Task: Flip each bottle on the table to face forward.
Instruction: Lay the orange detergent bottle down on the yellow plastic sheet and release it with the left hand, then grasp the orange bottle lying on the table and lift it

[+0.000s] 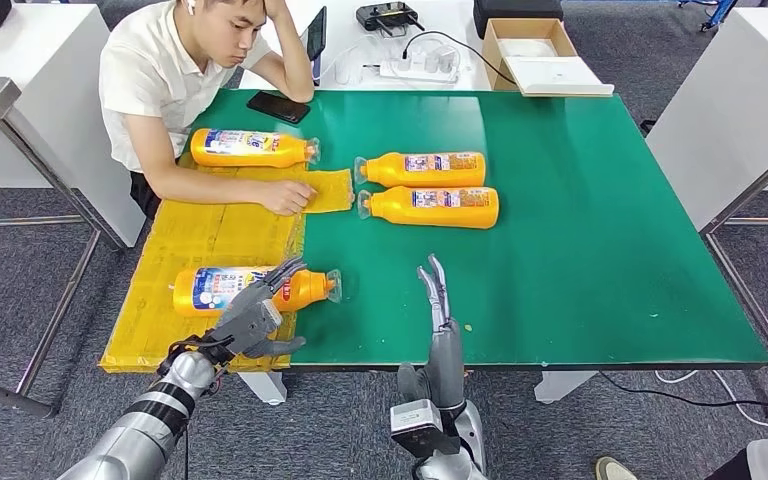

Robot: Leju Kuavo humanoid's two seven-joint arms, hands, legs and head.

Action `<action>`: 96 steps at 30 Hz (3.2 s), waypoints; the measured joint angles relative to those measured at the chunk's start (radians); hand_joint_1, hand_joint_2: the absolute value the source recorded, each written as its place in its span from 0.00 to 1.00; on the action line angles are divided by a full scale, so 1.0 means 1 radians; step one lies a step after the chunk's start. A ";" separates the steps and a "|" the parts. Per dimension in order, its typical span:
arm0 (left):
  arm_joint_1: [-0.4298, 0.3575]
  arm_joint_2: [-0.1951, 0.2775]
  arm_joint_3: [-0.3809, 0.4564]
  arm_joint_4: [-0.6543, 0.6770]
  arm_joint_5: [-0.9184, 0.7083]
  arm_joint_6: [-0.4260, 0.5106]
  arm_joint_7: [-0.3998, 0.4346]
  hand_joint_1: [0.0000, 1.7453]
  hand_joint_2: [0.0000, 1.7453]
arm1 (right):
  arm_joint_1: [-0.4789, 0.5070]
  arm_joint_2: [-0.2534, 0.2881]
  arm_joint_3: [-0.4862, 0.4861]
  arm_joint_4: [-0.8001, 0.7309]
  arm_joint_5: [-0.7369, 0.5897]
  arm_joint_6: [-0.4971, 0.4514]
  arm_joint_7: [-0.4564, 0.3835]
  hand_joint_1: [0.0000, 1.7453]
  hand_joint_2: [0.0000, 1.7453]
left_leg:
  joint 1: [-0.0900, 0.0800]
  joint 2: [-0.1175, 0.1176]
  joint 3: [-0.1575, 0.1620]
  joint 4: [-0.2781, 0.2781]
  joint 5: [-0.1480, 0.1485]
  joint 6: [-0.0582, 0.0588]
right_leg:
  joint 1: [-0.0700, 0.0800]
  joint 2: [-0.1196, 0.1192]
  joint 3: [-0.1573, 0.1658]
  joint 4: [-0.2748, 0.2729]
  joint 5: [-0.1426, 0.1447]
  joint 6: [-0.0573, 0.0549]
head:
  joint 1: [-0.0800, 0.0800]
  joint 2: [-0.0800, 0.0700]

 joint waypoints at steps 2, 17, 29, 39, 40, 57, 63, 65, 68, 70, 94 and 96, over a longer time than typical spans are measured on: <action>0.004 0.003 -0.008 -0.008 0.000 -0.001 0.000 0.00 1.00 | -0.001 -0.001 0.001 0.000 0.000 0.000 0.000 0.00 0.00 | 0.000 0.000 -0.001 0.000 0.000 0.000 | 0.000 0.000 0.000 0.000 0.000 0.000 | 0.000 0.000; 0.175 -0.064 -0.009 -0.324 0.500 0.215 -0.118 0.00 1.00 | 0.008 -0.019 0.000 0.003 0.017 -0.010 0.000 0.00 0.00 | 0.000 0.000 -0.007 0.000 0.000 0.000 | 0.000 0.000 -0.007 0.000 0.000 0.000 | 0.000 0.000; 0.367 -0.181 0.015 -0.784 1.238 0.204 0.024 0.00 1.00 | 0.055 -0.004 -0.101 0.003 0.227 -0.010 0.000 0.00 1.00 | 0.000 0.001 -0.008 0.000 -0.002 0.000 | 0.000 0.000 -0.009 -0.001 0.000 0.000 | 0.000 0.000; 0.470 -0.169 0.035 -0.950 1.018 0.263 -0.105 0.00 1.00 | -0.056 -0.097 -0.369 0.191 0.713 -0.010 0.137 0.00 1.00 | -0.003 0.000 -0.008 0.000 -0.001 0.001 | -0.002 0.000 -0.008 -0.001 0.001 0.001 | 0.000 0.000; 0.478 -0.168 0.031 -0.958 1.009 0.267 -0.106 0.00 1.00 | -0.073 -0.108 -0.393 0.221 0.758 -0.011 0.154 0.00 1.00 | -0.003 0.000 -0.008 0.000 -0.001 0.002 | -0.002 0.000 -0.008 -0.001 0.001 0.001 | 0.000 0.000; 0.537 -0.161 -0.002 -0.999 0.936 0.346 -0.128 0.00 1.00 | -0.267 -0.197 -0.486 0.574 0.906 0.011 0.398 0.00 1.00 | -0.002 0.001 -0.009 0.000 -0.001 0.002 | -0.001 0.000 -0.009 -0.001 0.001 0.001 | 0.000 0.000; 0.533 -0.161 -0.021 -0.993 0.927 0.350 -0.123 0.00 1.00 | -0.322 -0.198 -0.462 0.662 0.893 0.087 0.436 0.00 1.00 | -0.002 0.001 -0.009 0.001 -0.001 0.002 | -0.001 0.000 -0.009 -0.001 0.001 0.001 | 0.000 0.000; 0.528 -0.161 -0.029 -0.987 0.925 0.350 -0.117 0.00 1.00 | -0.344 -0.197 -0.454 0.685 0.888 0.120 0.457 0.00 1.00 | -0.002 0.001 -0.008 0.001 -0.001 0.002 | -0.001 0.000 -0.009 -0.001 0.001 0.001 | 0.000 0.000; 0.521 -0.161 -0.041 -0.976 0.918 0.349 -0.107 0.00 1.00 | -0.372 -0.196 -0.443 0.718 0.881 0.159 0.474 0.00 1.00 | -0.001 0.002 -0.008 0.001 -0.001 0.002 | -0.001 0.000 -0.009 -0.001 0.001 0.001 | 0.000 0.000; 0.519 -0.160 -0.049 -0.968 0.910 0.344 -0.099 0.00 1.00 | -0.388 -0.195 -0.436 0.734 0.877 0.181 0.477 0.00 1.00 | -0.001 0.003 -0.007 0.001 -0.001 0.002 | -0.001 0.001 -0.008 -0.001 0.001 0.001 | 0.000 0.000; 0.489 -0.144 -0.091 -0.923 0.932 0.303 -0.049 0.00 1.00 | -0.439 -0.194 -0.374 0.778 0.877 0.225 0.466 0.00 1.00 | -0.001 0.005 -0.005 0.001 -0.001 0.002 | -0.001 0.001 -0.007 -0.001 0.001 0.001 | 0.000 0.000; 0.489 -0.144 -0.091 -0.923 0.935 0.300 -0.046 0.00 1.00 | -0.440 -0.194 -0.373 0.779 0.875 0.227 0.464 0.00 1.00 | -0.001 0.005 -0.005 0.001 -0.001 0.002 | -0.001 0.001 -0.007 -0.001 0.001 0.001 | 0.000 0.000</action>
